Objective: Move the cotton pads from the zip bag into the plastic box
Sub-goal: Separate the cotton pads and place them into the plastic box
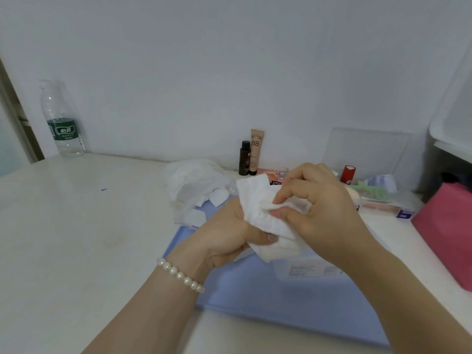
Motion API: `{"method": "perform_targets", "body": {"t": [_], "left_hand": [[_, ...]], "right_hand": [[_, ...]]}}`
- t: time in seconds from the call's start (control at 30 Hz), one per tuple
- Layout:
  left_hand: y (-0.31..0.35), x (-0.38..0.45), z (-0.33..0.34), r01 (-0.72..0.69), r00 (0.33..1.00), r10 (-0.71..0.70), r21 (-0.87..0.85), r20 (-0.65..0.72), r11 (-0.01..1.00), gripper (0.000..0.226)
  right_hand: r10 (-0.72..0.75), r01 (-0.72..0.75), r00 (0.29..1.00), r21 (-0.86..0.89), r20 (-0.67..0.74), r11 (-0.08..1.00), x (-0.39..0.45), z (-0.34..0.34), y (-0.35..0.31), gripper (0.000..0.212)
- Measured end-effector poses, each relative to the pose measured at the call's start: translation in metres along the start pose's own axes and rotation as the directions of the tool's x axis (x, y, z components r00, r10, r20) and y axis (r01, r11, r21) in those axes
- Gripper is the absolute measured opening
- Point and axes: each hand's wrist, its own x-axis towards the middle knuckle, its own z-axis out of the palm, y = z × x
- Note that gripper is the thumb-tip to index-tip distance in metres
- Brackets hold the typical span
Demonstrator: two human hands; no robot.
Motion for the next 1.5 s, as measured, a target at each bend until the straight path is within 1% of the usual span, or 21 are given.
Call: {"method": "perform_targets", "body": {"t": [0.07,0.13,0.23,0.33,0.4,0.5,0.6,0.67,0.7,0.77,0.83,0.9,0.97,1.03,1.07,1.17,1.23,1.27,1.33,1.43,1.5], "left_hand": [[0.0,0.001,-0.002,-0.023,0.999,0.023,-0.018,-0.025,1.0,0.05],[-0.001,0.002,-0.003,-0.036,0.999,0.035,-0.032,-0.032,0.999,0.05],[-0.002,0.002,-0.004,-0.035,0.999,0.035,-0.019,-0.033,0.999,0.053],[-0.003,0.003,-0.003,-0.035,0.998,0.037,0.041,-0.059,0.999,0.054],[-0.004,0.003,-0.001,-0.043,0.993,0.057,0.135,-0.102,0.99,0.051],[-0.004,0.003,0.002,-0.036,0.987,0.082,0.299,-0.142,0.954,0.048],[-0.004,0.003,0.005,-0.015,0.987,0.069,0.339,-0.148,0.941,0.053],[-0.004,0.002,0.005,-0.015,0.99,0.057,0.294,-0.133,0.956,0.054],[-0.004,0.002,0.004,-0.02,0.992,0.048,0.23,-0.114,0.973,0.052],[-0.001,0.001,0.004,-0.015,0.997,0.019,0.052,-0.069,0.999,0.051],[0.002,0.001,0.004,-0.001,1.0,-0.003,-0.117,-0.031,0.993,0.055],[0.004,0.002,0.005,0.001,1.0,-0.003,-0.249,-0.006,0.968,0.058],[0.005,0.002,0.006,0.005,1.0,-0.005,-0.339,-0.001,0.941,0.057],[0.005,0.002,0.006,0.018,1.0,-0.025,-0.383,-0.014,0.923,0.053],[0.005,0.002,0.006,0.023,0.999,-0.035,-0.4,-0.022,0.916,0.051],[0.006,0.002,0.007,0.025,0.998,-0.046,-0.439,-0.038,0.898,0.044],[0.005,0.002,0.008,0.008,0.998,-0.037,-0.447,-0.058,0.895,0.04],[0.004,0.003,0.008,-0.007,0.997,-0.029,-0.438,-0.077,0.899,0.04],[0.003,0.004,0.008,-0.038,0.991,-0.016,-0.41,-0.129,0.911,0.04],[0.003,0.005,0.008,-0.088,0.98,0.012,-0.381,-0.197,0.92,0.041],[0.003,0.006,0.009,-0.108,0.976,0.024,-0.386,-0.215,0.916,0.043]], "right_hand": [[-0.086,0.082,0.992,-0.045,-0.096,0.996,-0.001,0.003,-0.001,0.009],[-0.162,0.149,0.974,-0.088,-0.16,0.985,-0.002,0.006,-0.003,0.002],[-0.173,0.157,0.971,-0.106,-0.164,0.982,-0.002,0.009,-0.004,0.007],[-0.096,0.088,0.992,-0.092,-0.087,0.992,-0.002,0.009,-0.003,0.019],[-0.049,0.048,0.999,-0.08,-0.011,0.996,-0.002,0.009,-0.002,0.027],[0.019,-0.015,0.996,-0.054,0.085,0.998,-0.003,0.008,-0.002,0.021],[0.078,-0.073,0.985,-0.041,0.154,0.997,-0.003,0.005,0.0,0.01],[0.073,-0.071,0.986,-0.02,0.151,0.997,-0.003,0.003,-0.001,0.013],[0.073,-0.074,0.989,0.005,0.127,0.997,-0.003,0.002,-0.003,0.015],[0.149,-0.16,0.984,0.125,0.092,0.979,-0.002,-0.001,-0.006,0.025],[0.26,-0.281,0.96,0.337,0.105,0.899,0.001,-0.006,-0.008,0.027],[0.357,-0.351,0.928,0.567,0.105,0.745,0.004,-0.011,-0.01,0.022],[0.483,-0.375,0.873,0.721,0.064,0.582,0.007,-0.017,-0.007,0.017],[0.602,-0.38,0.798,0.784,0.009,0.492,0.008,-0.023,-0.002,0.01],[0.644,-0.386,0.765,0.809,0.012,0.443,0.009,-0.026,0.001,0.006],[0.693,-0.392,0.708,0.892,0.137,0.224,0.011,-0.033,0.009,0.015],[0.685,-0.421,0.69,0.9,0.234,0.117,0.011,-0.035,0.008,0.013],[0.673,-0.45,0.686,0.888,0.278,0.093,0.011,-0.034,0.008,0.009],[0.643,-0.524,0.687,0.844,0.34,0.113,0.01,-0.032,0.007,0.007],[0.65,-0.61,0.673,0.762,0.354,0.217,0.008,-0.025,0.005,0.027],[0.651,-0.634,0.671,0.73,0.355,0.255,0.007,-0.02,0.002,0.031]]}}
